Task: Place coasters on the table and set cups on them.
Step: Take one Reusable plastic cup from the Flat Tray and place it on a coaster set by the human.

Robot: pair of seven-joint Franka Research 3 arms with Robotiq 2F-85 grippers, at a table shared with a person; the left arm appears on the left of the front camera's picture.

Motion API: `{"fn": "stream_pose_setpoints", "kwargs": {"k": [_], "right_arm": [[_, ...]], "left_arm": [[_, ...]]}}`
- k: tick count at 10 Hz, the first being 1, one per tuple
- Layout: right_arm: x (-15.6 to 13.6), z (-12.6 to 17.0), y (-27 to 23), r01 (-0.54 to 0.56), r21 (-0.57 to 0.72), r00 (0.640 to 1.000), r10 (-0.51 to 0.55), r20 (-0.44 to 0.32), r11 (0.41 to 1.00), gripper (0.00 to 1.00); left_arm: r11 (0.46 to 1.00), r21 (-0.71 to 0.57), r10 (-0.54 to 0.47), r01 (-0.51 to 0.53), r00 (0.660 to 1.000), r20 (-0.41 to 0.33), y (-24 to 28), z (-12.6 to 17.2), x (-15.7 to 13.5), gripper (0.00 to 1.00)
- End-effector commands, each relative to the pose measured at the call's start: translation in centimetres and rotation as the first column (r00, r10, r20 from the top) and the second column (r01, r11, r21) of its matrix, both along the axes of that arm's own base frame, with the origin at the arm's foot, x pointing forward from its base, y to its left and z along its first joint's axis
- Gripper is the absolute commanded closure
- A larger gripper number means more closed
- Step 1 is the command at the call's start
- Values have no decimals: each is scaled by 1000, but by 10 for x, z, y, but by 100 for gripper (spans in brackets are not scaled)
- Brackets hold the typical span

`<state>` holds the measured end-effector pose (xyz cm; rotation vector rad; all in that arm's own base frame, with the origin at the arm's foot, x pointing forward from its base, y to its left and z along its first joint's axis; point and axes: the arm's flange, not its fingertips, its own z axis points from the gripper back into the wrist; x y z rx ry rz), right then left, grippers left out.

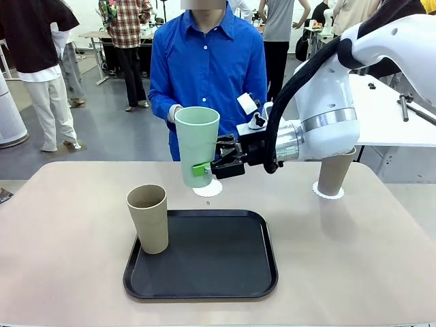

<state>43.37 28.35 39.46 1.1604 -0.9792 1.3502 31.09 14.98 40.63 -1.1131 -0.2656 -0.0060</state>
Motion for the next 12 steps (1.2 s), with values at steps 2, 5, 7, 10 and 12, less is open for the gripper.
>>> {"fn": "stream_pose_setpoints", "kwargs": {"k": [2,5,7,10,12], "right_arm": [[0,0,0,0,0,1000,0,0,1000,19],[76,-13,-7,84,-35,996,-85,-40,996,19],[126,-23,-6,100,-5,992,-100,-71,995,19],[173,-42,9,90,-22,993,-92,-79,996,19],[187,-47,14,107,-46,991,-110,-71,993,19]], "left_arm": [[1000,-16,2,-2,1000,14,1,1,-1,0],[1000,-16,2,-2,1000,14,1,1,-1,0],[1000,-16,2,-2,1000,14,1,1,-1,0],[1000,-16,2,-2,1000,14,1,1,-1,0],[1000,-16,2,-2,1000,14,1,1,-1,0]]}}
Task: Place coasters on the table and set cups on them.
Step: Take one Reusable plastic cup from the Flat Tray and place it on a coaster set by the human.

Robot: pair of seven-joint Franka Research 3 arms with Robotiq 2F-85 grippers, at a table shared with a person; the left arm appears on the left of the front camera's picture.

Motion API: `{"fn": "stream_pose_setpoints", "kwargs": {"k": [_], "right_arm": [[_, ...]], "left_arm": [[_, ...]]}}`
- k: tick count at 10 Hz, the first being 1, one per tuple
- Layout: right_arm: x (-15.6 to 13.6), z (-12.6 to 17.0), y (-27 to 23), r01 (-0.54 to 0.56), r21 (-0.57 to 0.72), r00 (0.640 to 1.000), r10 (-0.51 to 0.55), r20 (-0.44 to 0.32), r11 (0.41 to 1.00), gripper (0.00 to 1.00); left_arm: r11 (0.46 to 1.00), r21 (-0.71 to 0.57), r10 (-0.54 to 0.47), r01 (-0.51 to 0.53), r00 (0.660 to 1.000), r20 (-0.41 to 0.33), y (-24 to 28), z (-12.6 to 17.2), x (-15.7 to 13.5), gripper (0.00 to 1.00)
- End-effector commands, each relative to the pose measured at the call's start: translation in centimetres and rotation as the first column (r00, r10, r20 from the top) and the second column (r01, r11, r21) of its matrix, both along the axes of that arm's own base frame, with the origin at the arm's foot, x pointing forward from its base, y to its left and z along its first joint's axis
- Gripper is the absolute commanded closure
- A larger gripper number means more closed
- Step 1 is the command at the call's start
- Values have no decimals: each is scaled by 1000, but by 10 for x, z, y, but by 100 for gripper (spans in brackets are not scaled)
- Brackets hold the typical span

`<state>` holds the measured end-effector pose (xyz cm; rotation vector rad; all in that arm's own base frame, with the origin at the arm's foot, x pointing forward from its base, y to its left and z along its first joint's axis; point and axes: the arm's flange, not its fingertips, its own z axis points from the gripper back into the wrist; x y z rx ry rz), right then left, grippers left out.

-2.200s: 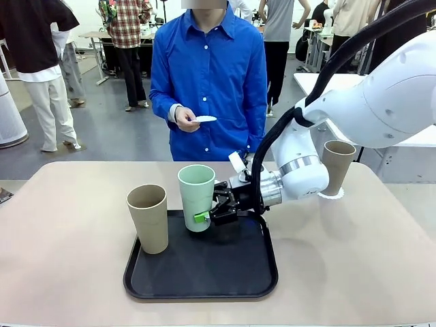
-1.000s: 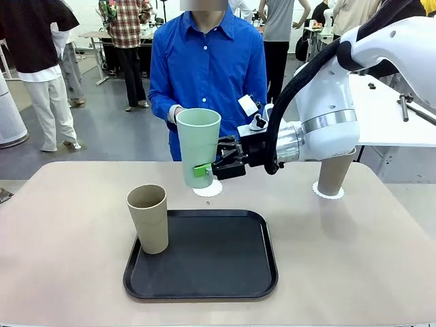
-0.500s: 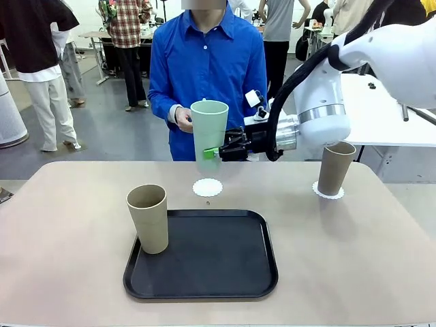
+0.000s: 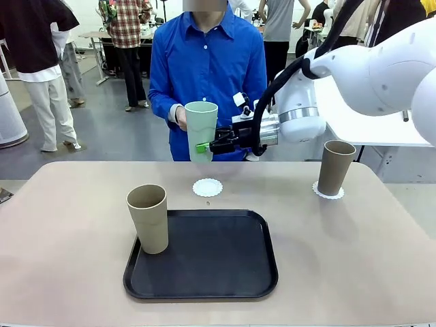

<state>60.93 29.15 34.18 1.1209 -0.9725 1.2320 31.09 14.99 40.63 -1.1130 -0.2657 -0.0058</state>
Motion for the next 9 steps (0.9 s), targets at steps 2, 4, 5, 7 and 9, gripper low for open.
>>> {"fn": "stream_pose_setpoints", "kwargs": {"k": [2,4,5,7,9], "right_arm": [[11,5,5,36,-44,999,-36,-6,998,19],[5,-1,2,4,-8,1000,-4,3,1000,19],[5,-1,2,4,-8,1000,-4,3,1000,19],[5,-1,2,4,-8,1000,-4,3,1000,19],[11,-8,-5,-122,-23,993,122,-12,992,19]], "left_arm": [[1000,-16,2,-1,1000,14,1,1,-1,0],[1000,-16,2,-1,1000,14,1,1,-1,0],[1000,-16,2,-1,1000,14,1,1,-1,0],[1000,-16,2,-1,1000,14,1,1,-1,0],[1000,-16,2,-1,1000,14,1,1,-1,0]]}}
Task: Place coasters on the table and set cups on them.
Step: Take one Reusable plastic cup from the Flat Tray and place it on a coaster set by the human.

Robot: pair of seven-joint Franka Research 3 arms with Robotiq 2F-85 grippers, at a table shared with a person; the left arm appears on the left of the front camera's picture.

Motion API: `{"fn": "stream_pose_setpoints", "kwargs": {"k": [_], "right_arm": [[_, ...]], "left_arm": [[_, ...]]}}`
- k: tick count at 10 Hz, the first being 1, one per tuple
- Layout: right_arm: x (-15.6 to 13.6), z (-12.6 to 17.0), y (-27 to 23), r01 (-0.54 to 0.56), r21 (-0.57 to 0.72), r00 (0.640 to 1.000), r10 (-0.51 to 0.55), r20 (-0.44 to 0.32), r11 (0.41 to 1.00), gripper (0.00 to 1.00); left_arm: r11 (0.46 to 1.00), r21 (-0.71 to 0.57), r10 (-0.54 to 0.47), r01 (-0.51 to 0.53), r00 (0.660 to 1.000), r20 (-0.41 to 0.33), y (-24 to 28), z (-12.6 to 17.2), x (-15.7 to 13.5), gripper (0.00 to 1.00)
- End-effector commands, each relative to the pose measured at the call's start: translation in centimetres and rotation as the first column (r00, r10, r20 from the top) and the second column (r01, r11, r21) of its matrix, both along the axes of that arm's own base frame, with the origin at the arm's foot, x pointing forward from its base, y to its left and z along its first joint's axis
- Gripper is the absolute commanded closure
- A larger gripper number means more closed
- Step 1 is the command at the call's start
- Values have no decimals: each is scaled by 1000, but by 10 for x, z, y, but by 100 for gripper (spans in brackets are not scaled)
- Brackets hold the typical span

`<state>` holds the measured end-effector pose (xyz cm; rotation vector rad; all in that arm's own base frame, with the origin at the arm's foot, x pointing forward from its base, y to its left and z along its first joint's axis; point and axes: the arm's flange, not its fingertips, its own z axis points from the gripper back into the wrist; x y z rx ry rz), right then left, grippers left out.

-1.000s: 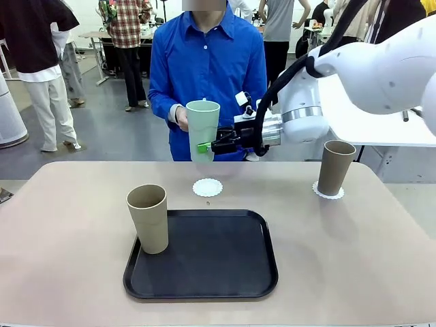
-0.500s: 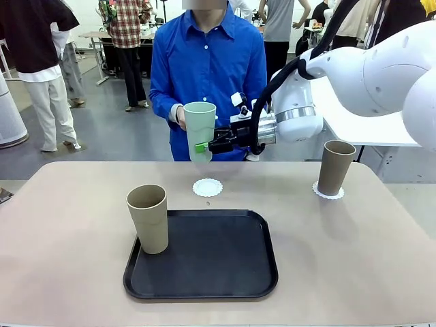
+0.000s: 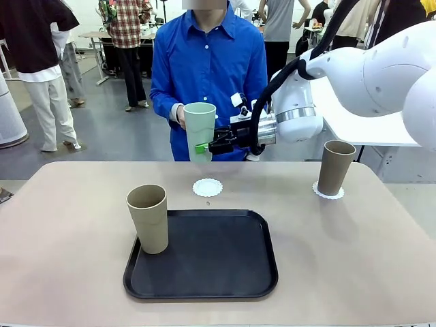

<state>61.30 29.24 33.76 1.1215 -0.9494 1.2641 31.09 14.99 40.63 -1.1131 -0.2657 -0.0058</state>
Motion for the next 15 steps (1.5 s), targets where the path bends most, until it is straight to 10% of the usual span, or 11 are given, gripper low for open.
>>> {"fn": "stream_pose_setpoints", "kwargs": {"k": [1,15], "right_arm": [[17,-11,-12,-164,6,986,164,-17,986,19],[65,-79,-6,-240,-40,971,239,-29,970,19]], "left_arm": [[1000,-16,2,-1,1000,14,1,1,-1,0],[1000,-16,2,-1,1000,14,1,1,-1,0]]}}
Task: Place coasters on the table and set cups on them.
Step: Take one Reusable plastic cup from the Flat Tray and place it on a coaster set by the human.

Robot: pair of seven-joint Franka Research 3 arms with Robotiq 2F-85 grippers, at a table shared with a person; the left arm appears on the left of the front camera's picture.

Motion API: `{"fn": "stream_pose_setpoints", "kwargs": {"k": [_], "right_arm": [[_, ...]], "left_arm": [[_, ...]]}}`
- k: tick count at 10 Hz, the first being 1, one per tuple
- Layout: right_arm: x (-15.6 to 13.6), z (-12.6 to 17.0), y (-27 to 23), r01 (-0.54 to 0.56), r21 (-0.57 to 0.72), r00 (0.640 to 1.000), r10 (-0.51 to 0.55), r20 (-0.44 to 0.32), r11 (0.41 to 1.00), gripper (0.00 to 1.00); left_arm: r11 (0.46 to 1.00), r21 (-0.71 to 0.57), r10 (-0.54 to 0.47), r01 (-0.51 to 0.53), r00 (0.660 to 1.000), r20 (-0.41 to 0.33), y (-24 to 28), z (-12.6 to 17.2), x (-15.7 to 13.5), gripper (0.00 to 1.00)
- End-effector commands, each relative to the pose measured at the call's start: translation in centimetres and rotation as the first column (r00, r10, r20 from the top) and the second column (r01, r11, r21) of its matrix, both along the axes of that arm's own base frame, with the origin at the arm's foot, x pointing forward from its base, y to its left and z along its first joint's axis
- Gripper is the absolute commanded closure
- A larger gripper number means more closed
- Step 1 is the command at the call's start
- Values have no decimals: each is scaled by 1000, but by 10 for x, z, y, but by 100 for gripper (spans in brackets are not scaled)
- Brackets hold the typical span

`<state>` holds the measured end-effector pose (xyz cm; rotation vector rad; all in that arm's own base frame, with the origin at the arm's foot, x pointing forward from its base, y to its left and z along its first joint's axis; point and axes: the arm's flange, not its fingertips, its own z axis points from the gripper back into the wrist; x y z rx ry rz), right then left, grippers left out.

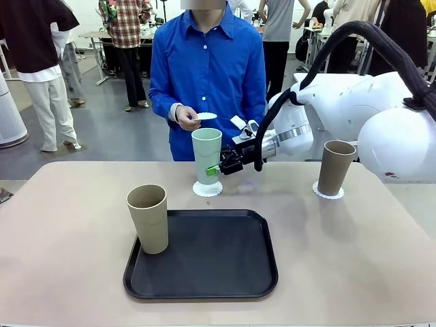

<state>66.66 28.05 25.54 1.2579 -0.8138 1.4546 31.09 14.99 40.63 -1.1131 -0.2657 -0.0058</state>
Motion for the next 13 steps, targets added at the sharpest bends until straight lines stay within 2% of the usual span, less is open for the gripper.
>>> {"fn": "stream_pose_setpoints", "kwargs": {"k": [1,6,13], "right_arm": [[11,1,7,-3,-31,1000,2,-14,1000,19],[15,-15,11,7,-28,1000,-7,-13,1000,19],[13,-16,10,-4,-39,1000,3,-22,999,19]], "left_arm": [[1000,-16,2,-1,1000,14,1,1,-1,0],[1000,-16,2,-1,1000,14,1,1,-1,0],[1000,-16,2,-1,1000,14,1,1,-1,0]]}}
